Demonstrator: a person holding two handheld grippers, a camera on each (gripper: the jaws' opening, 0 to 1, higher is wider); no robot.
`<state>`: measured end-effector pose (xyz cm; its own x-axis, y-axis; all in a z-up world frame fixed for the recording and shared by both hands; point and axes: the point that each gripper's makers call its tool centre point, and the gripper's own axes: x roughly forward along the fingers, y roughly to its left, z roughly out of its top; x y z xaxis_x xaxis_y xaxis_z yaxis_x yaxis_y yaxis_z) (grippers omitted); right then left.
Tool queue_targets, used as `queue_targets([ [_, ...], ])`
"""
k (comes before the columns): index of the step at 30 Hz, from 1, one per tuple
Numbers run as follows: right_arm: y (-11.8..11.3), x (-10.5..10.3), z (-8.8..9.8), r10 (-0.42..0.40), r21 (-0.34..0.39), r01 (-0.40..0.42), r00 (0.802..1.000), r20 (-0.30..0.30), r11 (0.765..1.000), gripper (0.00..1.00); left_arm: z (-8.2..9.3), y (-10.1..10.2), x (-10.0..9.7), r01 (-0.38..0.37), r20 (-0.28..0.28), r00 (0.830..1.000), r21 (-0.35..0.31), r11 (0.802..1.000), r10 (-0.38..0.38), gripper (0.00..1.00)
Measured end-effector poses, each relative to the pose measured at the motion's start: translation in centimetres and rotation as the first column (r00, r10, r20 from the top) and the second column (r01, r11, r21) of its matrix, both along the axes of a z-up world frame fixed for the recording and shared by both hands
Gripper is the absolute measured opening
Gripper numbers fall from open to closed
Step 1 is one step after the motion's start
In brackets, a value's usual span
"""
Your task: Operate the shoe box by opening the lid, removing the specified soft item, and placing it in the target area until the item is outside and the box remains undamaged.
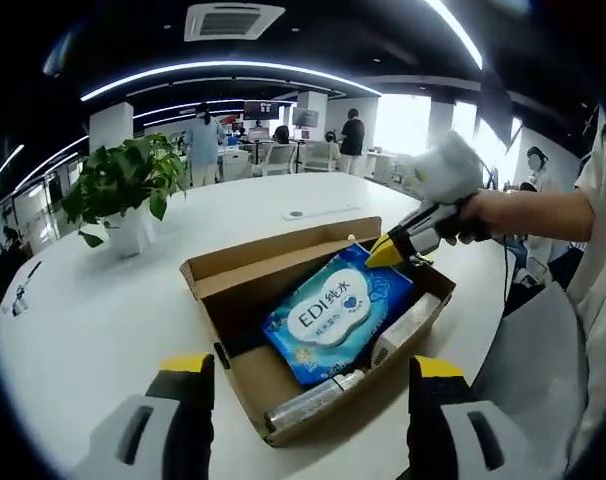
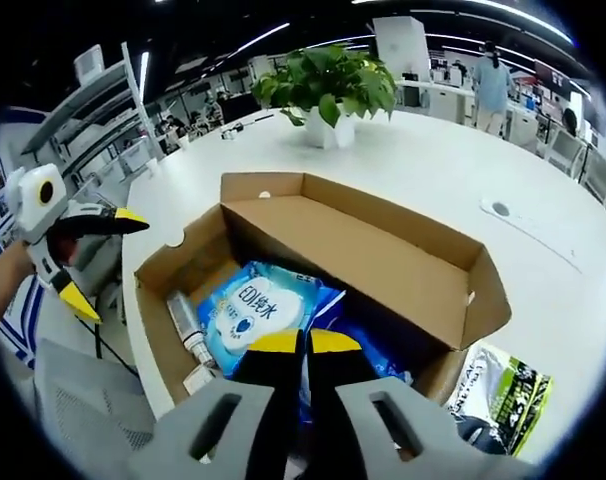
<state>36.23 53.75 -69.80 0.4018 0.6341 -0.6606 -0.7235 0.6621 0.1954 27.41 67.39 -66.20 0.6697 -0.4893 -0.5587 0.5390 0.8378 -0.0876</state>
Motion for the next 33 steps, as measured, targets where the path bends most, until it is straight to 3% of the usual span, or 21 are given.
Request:
queue_targets([
  [7, -1.2, -0.2, 0.1, -0.015, -0.009, 0.015, 1.000, 0.002, 1.000, 0.00, -0.4, -1.2, 1.7, 0.027, -0.013, 1.000, 0.019, 0.999, -0.027, 0.71],
  [14, -2.1, -0.1, -0.1, -0.030, -0.028, 0.030, 1.000, 0.005, 0.999, 0.00, -0.7, -2.2, 3.8, 0.018, -0.041, 0.999, -0.015, 1.000, -0.019, 0.65],
  [26, -3.3, 0.0, -0.4, -0.003, -0.084, 0.006, 0.999, 0.034, 0.996, 0.00, -4.0, -2.9, 4.7, 0.023, -0.136, 0.990, 0.012, 1.000, -0.022, 0.46],
  [33, -3.6, 0.0, -0.5, 0.017, -0.115, -0.010, 0.998, 0.055, 0.993, 0.00, -6.2, -3.4, 4.8, 0.024, -0.216, 0.976, 0.020, 1.000, -0.020, 0.37],
])
